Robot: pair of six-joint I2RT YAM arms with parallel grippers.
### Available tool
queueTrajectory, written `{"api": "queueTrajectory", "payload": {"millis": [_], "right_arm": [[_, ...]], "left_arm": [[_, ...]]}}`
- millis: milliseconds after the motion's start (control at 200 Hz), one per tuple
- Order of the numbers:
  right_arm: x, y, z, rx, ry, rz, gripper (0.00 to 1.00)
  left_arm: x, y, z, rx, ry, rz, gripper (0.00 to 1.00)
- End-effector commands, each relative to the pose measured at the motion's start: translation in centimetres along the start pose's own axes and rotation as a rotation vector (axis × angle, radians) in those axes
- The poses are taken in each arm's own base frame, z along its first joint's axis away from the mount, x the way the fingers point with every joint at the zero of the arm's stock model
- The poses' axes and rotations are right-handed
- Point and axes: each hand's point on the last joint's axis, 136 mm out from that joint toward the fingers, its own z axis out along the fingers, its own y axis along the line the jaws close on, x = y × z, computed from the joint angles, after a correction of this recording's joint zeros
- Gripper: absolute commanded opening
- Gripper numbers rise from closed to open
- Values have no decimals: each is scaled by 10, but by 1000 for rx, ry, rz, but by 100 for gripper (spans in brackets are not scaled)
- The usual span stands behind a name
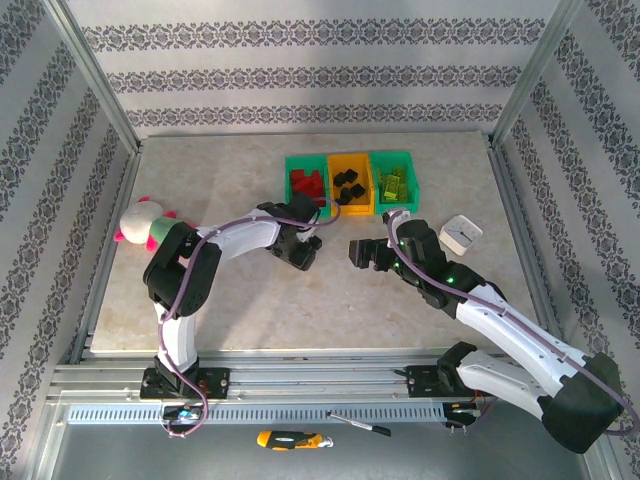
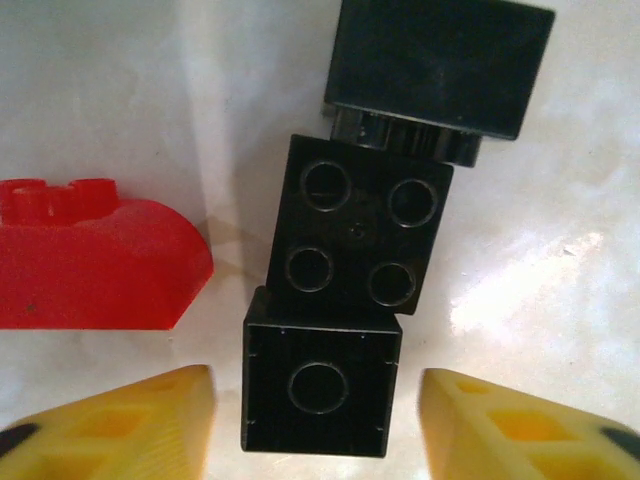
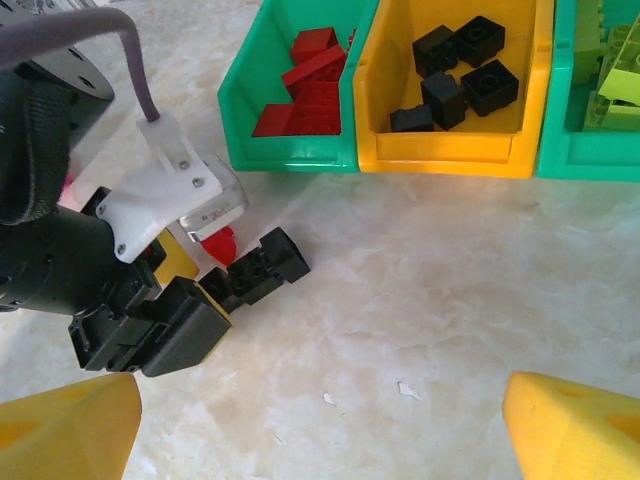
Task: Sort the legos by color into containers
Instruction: Pick up the lego from the center of the table, then place the lego in the container.
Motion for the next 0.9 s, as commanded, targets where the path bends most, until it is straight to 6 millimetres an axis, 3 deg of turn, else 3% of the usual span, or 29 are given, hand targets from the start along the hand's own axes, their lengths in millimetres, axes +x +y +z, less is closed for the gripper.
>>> {"api": "queueTrajectory", "payload": {"millis": [0,145,250,545,700,894], "right_arm": [[-2,6,-6,-19,-13,2,93],[-6,9,-7,-29,-18,-6,93],[-12,12,-8,-37,-30,-12,93],[-24,18,-14,-50,-56,-32,93],[-31,20,-19,-52,-80,-38,93],[-33,18,-24,-42,-95,-42,93]], "left_arm": [[-4,-6,-1,6,-3,-7,49],[-5,-6,-7,0,-12,-12,40],[-5,-2,-18,-21,-23,-12,39],[-25,-3,-66,-19,-151,-36,34],[-61,-9,-91,8,-278,-49,34],[-125,-13,-113,13,-443,-65,34]]}}
